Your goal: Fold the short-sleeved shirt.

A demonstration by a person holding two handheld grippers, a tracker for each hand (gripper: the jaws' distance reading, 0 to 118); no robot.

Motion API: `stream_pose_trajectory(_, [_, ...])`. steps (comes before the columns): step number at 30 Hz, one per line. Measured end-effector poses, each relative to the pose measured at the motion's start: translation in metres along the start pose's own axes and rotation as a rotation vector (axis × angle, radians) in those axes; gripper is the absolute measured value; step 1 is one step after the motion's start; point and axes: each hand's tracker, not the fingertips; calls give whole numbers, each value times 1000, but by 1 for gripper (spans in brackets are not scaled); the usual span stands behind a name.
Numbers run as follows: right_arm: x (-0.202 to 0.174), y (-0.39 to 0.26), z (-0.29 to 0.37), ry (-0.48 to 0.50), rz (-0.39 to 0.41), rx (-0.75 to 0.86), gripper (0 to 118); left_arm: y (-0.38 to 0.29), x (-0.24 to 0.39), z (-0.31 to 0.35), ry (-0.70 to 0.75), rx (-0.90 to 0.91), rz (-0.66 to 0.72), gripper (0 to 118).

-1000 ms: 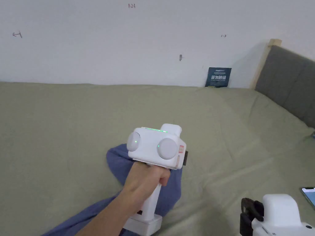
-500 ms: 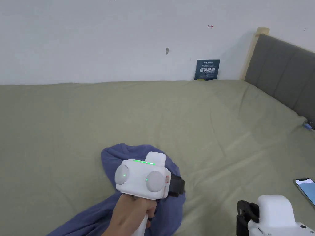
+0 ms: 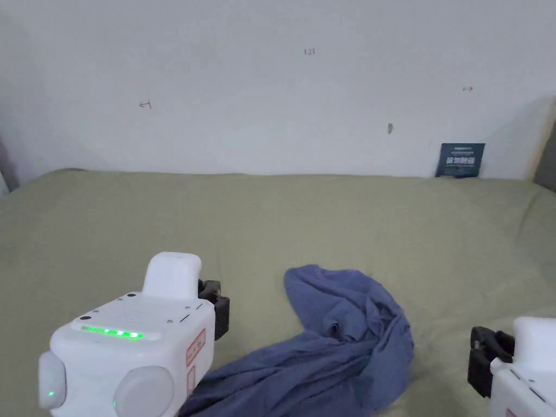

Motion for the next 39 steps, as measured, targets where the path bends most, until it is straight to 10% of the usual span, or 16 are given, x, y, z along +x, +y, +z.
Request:
stream_pose_trajectory(12, [-35, -4, 40, 56, 50, 60, 1, -34, -64, 112, 211, 113, 39, 0])
stream_pose_trajectory(24, [-44, -8, 35, 70, 43, 27, 1, -61, -99, 28, 96, -176, 124, 0])
stream_pose_trajectory(26, [-44, -12, 33, 72, 40, 11, 1, -77, -113, -8, 68, -299, 166, 37])
stream_pose_trajectory(28, [-47, -14, 26, 68, 43, -1, 1, -95, -127, -51, -5, -462, 242, 118])
stream_pose_trajectory(39, [-44, -21, -12, 32, 58, -82, 1, -148, -99, -160, 66, -706, 84, 105])
